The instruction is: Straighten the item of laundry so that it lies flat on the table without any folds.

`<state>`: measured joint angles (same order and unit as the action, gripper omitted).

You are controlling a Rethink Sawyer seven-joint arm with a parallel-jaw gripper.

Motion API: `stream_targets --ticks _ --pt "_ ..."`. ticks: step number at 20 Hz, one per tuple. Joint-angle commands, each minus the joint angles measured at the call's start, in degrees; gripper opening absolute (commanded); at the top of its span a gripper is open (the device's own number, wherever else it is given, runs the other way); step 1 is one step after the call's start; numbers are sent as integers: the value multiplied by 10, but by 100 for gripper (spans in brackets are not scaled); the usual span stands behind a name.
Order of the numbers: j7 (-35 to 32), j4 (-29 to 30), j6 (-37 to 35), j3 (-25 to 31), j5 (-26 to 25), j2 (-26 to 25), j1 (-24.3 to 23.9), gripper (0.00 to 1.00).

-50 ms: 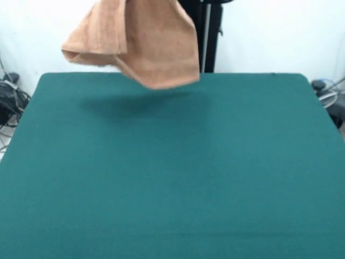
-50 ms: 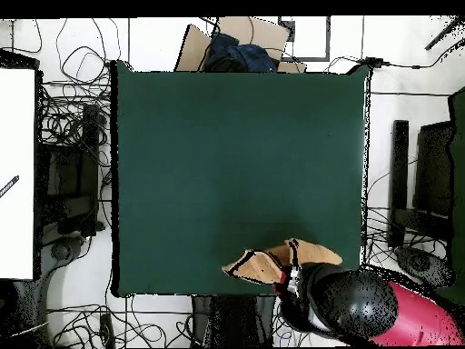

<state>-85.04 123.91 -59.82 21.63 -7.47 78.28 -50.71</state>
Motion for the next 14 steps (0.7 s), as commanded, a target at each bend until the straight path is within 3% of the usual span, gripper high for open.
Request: stream_targets --ticks 1,5,14 --pt "176 -47 -107 33 17 58 -2 0" --pt "180 -56 -124 16 18 79 12 0" --pt "165 -13 -55 -7 44 78 40 0"
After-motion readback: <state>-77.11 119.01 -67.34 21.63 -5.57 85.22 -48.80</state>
